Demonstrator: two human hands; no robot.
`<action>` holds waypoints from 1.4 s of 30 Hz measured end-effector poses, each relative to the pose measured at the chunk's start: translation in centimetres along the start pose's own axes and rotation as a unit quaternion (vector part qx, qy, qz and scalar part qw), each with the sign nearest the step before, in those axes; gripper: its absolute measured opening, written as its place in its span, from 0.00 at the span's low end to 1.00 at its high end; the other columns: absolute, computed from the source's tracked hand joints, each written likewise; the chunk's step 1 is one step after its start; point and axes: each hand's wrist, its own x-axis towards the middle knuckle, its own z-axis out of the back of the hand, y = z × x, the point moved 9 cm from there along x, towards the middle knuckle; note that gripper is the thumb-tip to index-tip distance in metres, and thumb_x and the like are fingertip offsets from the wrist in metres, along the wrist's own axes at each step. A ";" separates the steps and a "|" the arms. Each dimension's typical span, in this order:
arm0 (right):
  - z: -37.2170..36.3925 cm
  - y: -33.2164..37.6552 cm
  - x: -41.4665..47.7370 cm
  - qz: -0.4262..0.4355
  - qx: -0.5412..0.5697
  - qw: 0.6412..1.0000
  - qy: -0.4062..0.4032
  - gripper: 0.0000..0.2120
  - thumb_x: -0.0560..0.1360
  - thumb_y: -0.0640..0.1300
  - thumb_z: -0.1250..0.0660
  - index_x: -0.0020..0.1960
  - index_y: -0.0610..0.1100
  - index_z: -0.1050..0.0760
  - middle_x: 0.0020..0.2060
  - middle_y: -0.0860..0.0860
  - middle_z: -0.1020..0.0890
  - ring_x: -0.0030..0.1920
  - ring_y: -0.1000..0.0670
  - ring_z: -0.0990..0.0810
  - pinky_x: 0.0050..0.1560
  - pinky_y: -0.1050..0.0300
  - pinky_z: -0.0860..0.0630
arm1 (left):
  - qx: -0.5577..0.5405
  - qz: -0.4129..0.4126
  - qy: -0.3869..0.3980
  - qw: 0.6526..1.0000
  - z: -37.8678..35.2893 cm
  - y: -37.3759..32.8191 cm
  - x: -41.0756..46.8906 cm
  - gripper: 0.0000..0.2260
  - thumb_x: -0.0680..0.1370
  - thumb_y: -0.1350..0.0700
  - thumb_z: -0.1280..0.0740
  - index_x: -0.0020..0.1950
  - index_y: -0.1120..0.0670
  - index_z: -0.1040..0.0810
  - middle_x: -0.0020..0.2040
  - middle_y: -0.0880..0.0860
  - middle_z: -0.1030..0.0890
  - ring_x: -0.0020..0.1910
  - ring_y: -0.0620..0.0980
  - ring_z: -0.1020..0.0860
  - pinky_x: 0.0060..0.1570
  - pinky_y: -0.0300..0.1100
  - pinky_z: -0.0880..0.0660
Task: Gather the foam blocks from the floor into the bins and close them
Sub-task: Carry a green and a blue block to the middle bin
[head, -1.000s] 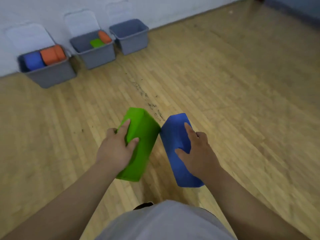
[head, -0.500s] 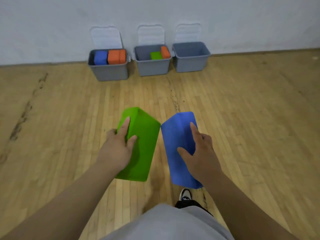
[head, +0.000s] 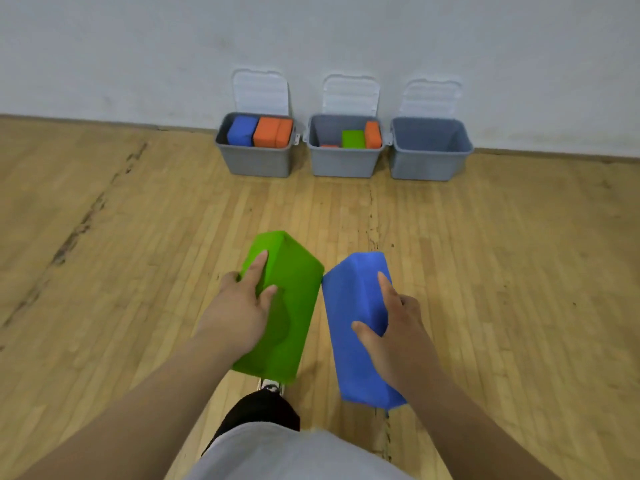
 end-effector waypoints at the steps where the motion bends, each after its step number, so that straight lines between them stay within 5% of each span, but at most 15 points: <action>1: -0.1 -0.1 1.4 -0.003 -0.002 1.000 0.009 0.44 0.77 0.59 0.30 0.80 0.67 0.58 0.62 0.56 0.36 0.54 0.55 0.26 0.54 0.59 0.28 | -0.006 -0.003 -0.004 1.000 0.3 -0.5 1.5 0.28 0.85 0.39 0.47 0.82 0.33 0.58 0.79 0.59 0.40 0.64 0.60 0.24 0.61 0.53 0.26; 7: -0.4 1.6 11.4 -0.025 0.005 1.000 0.017 0.44 0.77 0.59 0.31 0.80 0.68 0.59 0.61 0.57 0.36 0.51 0.58 0.27 0.47 0.60 0.30 | -0.028 -0.032 -0.004 0.999 2.0 -2.8 12.7 0.29 0.84 0.37 0.46 0.81 0.31 0.56 0.78 0.55 0.38 0.61 0.57 0.24 0.55 0.51 0.24; 21: 4.1 9.4 35.0 -0.058 0.045 0.994 -0.076 0.44 0.78 0.55 0.29 0.82 0.63 0.55 0.62 0.57 0.37 0.50 0.59 0.30 0.52 0.61 0.33 | -0.015 -0.135 -0.009 0.991 11.2 -11.2 40.2 0.29 0.83 0.39 0.42 0.83 0.36 0.49 0.74 0.60 0.33 0.71 0.63 0.29 0.71 0.55 0.33; 27: 5.5 7.7 46.2 -0.053 0.037 0.997 -0.033 0.44 0.78 0.56 0.30 0.82 0.64 0.57 0.67 0.54 0.36 0.53 0.55 0.28 0.54 0.59 0.31 | -0.027 -0.087 -0.005 0.996 9.8 -13.9 48.3 0.29 0.83 0.38 0.42 0.82 0.35 0.51 0.77 0.58 0.36 0.73 0.62 0.31 0.71 0.56 0.33; 33: 9.1 6.7 59.9 0.021 0.013 1.000 0.012 0.43 0.78 0.55 0.29 0.83 0.58 0.52 0.76 0.54 0.35 0.73 0.51 0.34 0.64 0.63 0.39 | -0.069 -0.023 -0.043 0.996 9.9 -18.8 56.2 0.29 0.84 0.42 0.40 0.83 0.37 0.48 0.76 0.60 0.36 0.72 0.61 0.29 0.70 0.54 0.33; 42: 15.4 6.2 76.1 0.061 -0.016 0.996 0.061 0.43 0.77 0.55 0.28 0.83 0.57 0.50 0.73 0.52 0.34 0.72 0.52 0.33 0.63 0.64 0.40 | -0.085 0.020 -0.068 0.994 9.9 -26.0 65.6 0.29 0.83 0.38 0.42 0.82 0.35 0.49 0.73 0.54 0.33 0.67 0.58 0.26 0.65 0.53 0.28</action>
